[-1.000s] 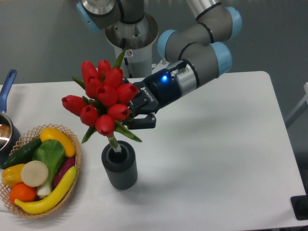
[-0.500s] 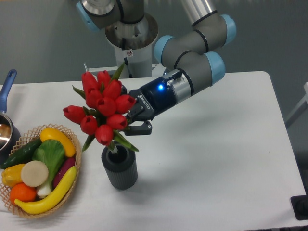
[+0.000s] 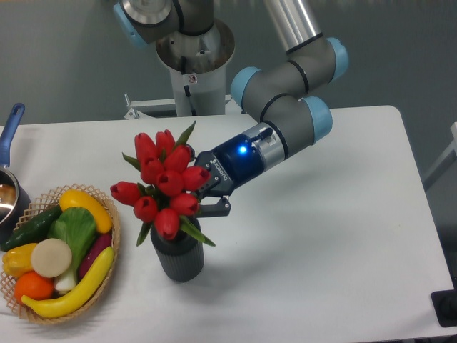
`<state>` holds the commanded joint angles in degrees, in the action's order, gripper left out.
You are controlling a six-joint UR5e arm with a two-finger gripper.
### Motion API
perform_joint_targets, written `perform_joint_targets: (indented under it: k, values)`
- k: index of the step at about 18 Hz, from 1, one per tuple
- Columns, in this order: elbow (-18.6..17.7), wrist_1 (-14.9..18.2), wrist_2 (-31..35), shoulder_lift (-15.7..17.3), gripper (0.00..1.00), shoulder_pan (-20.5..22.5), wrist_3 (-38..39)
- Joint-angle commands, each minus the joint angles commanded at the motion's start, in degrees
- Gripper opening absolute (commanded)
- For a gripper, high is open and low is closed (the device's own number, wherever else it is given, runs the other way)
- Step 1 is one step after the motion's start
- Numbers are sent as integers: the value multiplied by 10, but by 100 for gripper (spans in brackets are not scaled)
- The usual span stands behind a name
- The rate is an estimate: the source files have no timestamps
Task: Insert the flowers into the vase
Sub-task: 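Lower the tulip stems into the vase opening, then open the gripper to release the tulips in the vase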
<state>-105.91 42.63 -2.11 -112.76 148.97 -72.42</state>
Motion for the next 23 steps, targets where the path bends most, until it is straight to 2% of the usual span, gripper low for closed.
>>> perform_joint_targets:
  k: [10, 14, 17, 18, 19, 20, 22, 23]
  values:
    - [-26, 0, 13, -40, 30, 11, -64]
    - [-37, 0, 13, -45, 30, 11, -82]
    - [-38, 0, 14, -48, 34, 11, -89]
    - [-40, 0, 14, -49, 40, 11, -91]
    - [-40, 0, 14, -50, 52, 11, -96]
    - [-40, 0, 14, -50, 74, 11, -102]
    - [-40, 0, 13, -48, 83, 14, -102]
    - [-40, 0, 13, -48, 92, 14, -102]
